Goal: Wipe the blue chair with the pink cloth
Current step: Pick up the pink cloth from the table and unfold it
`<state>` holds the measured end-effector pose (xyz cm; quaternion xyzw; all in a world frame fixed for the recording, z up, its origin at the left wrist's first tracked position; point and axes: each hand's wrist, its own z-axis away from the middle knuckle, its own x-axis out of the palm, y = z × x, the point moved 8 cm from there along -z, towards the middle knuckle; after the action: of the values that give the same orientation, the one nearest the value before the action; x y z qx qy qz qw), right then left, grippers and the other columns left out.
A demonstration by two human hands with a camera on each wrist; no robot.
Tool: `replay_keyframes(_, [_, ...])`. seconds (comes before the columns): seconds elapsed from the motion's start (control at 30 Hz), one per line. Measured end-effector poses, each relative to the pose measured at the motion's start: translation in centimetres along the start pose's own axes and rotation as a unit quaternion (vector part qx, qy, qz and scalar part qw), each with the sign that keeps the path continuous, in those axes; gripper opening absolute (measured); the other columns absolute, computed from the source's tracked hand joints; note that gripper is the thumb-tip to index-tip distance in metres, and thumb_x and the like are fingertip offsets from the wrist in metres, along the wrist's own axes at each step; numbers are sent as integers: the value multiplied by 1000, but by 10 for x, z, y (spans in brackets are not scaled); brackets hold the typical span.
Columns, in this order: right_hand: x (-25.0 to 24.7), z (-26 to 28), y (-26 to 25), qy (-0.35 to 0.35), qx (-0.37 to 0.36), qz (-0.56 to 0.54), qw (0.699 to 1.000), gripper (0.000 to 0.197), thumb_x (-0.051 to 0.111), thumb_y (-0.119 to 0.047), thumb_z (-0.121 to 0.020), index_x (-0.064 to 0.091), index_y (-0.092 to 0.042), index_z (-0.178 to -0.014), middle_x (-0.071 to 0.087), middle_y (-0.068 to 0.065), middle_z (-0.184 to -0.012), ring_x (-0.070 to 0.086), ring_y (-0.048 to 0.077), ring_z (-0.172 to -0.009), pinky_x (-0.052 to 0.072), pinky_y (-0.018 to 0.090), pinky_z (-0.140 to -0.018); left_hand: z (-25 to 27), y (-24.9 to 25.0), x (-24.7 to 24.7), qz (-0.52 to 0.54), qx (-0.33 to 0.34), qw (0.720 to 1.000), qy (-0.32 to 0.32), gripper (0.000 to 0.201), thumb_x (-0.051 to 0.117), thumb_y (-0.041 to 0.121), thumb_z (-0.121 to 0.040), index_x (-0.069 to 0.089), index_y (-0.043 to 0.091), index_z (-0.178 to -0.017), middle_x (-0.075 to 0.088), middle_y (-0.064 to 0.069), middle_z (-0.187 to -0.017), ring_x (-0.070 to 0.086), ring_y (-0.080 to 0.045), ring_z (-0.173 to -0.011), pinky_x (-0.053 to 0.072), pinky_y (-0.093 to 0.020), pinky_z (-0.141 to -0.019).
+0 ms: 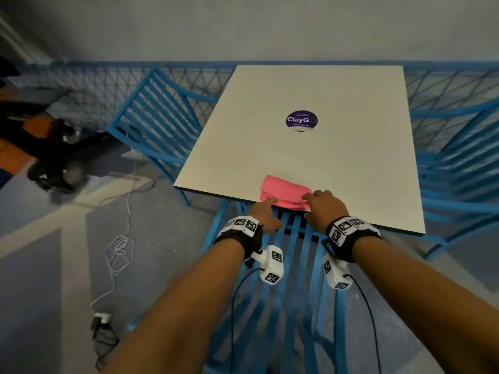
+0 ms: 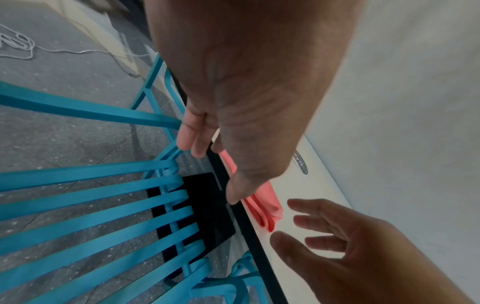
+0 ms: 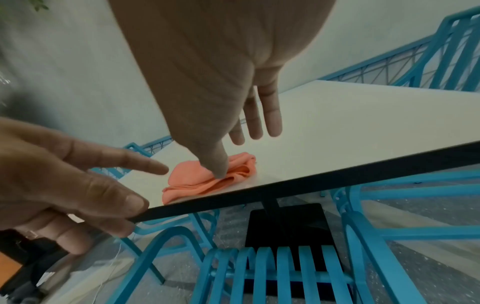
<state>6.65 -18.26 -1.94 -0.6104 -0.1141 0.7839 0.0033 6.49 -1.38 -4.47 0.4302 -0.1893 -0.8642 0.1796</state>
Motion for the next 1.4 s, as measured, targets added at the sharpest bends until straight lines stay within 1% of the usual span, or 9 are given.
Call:
replay_keyframes(0.17, [15,-21,6,18,2,26,1000,47,68,-27,-87,56,-22,-132,63,10,-121,53,31,-113,52,41,-89,-16,4,2,43,4,999,28,97,74,17,-94,13,39,-168,59,-9,-135,65,-16,-83,61,-33,-70])
replay_keyframes(0.27, [21,-32,9,25,8,12,1000,39,66,-21,-88,60,-19,-127,62,12,-116,53,32,-110,54,43,-86,-28,11,2,-5,11,1000,18,99,73,12,-95,11,34,-169,59,-6,-118,63,-21,-93,62,-39,-91])
replay_keyframes(0.43, [40,-45,17,14,25,-24,999,41,64,-9,-89,62,-16,-129,57,14,-117,55,34,-109,56,44,-77,-50,21,2,-113,34,993,9,81,66,19,-101,21,28,-168,63,-15,-141,68,-29,-117,56,-35,-92])
replay_keyframes(0.7, [39,-54,18,31,4,-27,999,32,61,7,-80,68,-2,-110,60,18,-102,58,37,-95,55,44,-66,-56,19,3,-106,26,993,38,69,63,24,-104,32,27,-165,66,-14,-138,66,-31,-121,56,-40,-100])
replay_keyframes(1.03, [-68,2,-39,96,-89,-8,991,26,52,-37,-88,69,-17,-85,65,6,-80,53,28,-89,41,33,-64,14,36,-52,-197,59,970,128,79,78,65,-71,57,40,-143,52,-7,-141,45,-31,-133,39,-45,-111])
replay_keyframes(1.13, [-103,27,-71,92,-114,-20,989,26,53,-44,-84,67,-23,-77,64,0,-71,50,24,-81,35,31,-63,56,45,-74,-175,121,970,114,33,70,63,-82,71,37,-103,73,4,-111,66,-23,-111,45,-44,-98])
replay_keyframes(1.2, [-123,46,-93,101,-123,-37,987,27,53,-47,-82,71,-26,-82,60,-6,-65,44,20,-78,35,30,-62,88,45,-84,-159,154,972,84,20,66,52,-94,65,35,-85,73,6,-86,71,-22,-90,51,-39,-91])
replay_keyframes(1.3, [-148,75,-126,113,-134,-49,983,29,53,-50,-81,72,-31,-90,53,-11,-61,43,19,-80,36,30,-63,137,30,-104,-106,176,975,79,24,62,52,-100,57,42,-79,66,7,-77,68,-23,-79,48,-31,-70])
replay_keyframes(1.4, [-160,100,-149,98,-134,-68,984,28,52,-53,-80,72,-36,-90,57,-11,-66,47,21,-83,39,32,-66,181,6,-114,-71,184,977,76,23,64,48,-101,69,28,-92,69,1,-83,62,-16,-72,40,-26,-61])
